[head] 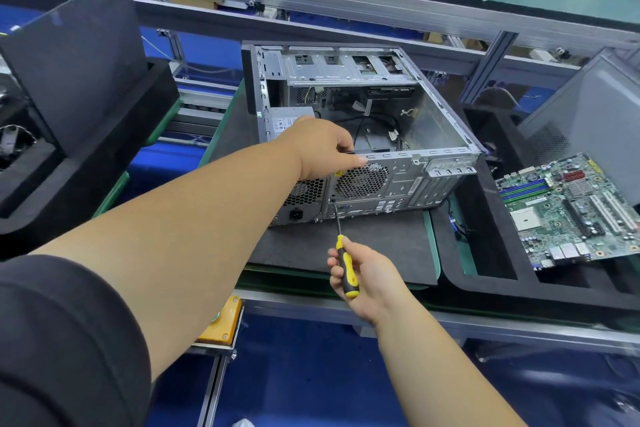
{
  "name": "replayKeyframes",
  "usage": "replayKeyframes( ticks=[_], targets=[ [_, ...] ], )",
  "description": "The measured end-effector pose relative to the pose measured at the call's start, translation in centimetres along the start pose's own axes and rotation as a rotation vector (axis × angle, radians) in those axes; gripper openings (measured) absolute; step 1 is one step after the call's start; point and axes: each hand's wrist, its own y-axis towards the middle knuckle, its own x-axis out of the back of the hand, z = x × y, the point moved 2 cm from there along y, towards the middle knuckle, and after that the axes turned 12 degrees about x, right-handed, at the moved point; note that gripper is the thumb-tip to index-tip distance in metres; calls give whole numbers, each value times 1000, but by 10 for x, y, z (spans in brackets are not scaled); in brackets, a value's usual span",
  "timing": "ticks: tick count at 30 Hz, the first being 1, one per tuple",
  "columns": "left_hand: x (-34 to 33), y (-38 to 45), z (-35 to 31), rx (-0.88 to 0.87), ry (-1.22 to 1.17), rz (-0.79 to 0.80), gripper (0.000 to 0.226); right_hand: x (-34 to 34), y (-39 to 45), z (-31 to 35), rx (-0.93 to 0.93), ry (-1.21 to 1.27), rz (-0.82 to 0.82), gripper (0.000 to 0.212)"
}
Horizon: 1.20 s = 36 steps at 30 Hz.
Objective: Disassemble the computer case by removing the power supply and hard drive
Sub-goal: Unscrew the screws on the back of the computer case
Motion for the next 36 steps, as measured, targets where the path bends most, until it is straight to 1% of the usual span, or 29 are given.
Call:
replayKeyframes(
  ticks=[2, 3, 6, 8, 9, 12, 13, 16, 18, 23, 24, 26, 28, 29, 30, 32, 34, 36],
  targets=[
    [0, 0, 0, 4, -9, 2, 38, 0, 2, 1, 88, -125, -53, 23],
    [0, 0, 0, 4, -12, -2, 38, 1, 3, 2, 146, -232, -75, 23],
    [-1, 0, 0, 1, -12, -13, 39, 5, 3, 4, 318, -543, -148, 28],
    [-1, -1, 0, 3, -12, -12, 39, 6, 2, 5, 364, -622, -175, 27],
    [-1, -1, 0, 3, -14, -14, 38, 5, 1, 6, 334, -587, -175, 25],
    [-1, -1, -1, -6, -8, -26, 39, 1, -1, 8, 158, -248, -139, 33],
    [-1, -1, -1, -9, -5, -28, 39, 1, 0, 8, 129, -203, -128, 35],
    [0, -3, -2, -18, 7, -39, 38, 1, 1, 7, 128, -236, -113, 31],
    [1, -3, -4, -24, 14, -44, 38, 1, 2, 7, 171, -321, -128, 24],
    [1, -4, -5, -35, 12, -41, 37, 4, 6, 8, 284, -556, -137, 21],
    [1, -4, -4, -30, 10, -40, 37, 4, 6, 8, 276, -563, -133, 20],
    [1, -4, -3, -24, 7, -37, 38, 2, 5, 7, 208, -428, -113, 23],
    [1, -3, -4, -26, 11, -30, 38, 1, 4, 5, 123, -276, -91, 33],
    [0, -3, -4, -27, 13, -30, 38, 2, 5, 4, 104, -265, -82, 36],
    [0, -3, -4, -28, 13, -32, 38, 2, 5, 4, 96, -274, -71, 37],
    [0, -3, -4, -29, 10, -39, 38, 2, 6, 4, 116, -330, -63, 31],
    [0, -3, -3, -30, 10, -40, 38, 4, 8, 5, 181, -409, -72, 23],
    [0, -3, -3, -29, 6, -39, 38, 6, 9, 5, 236, -466, -76, 21]
  ],
)
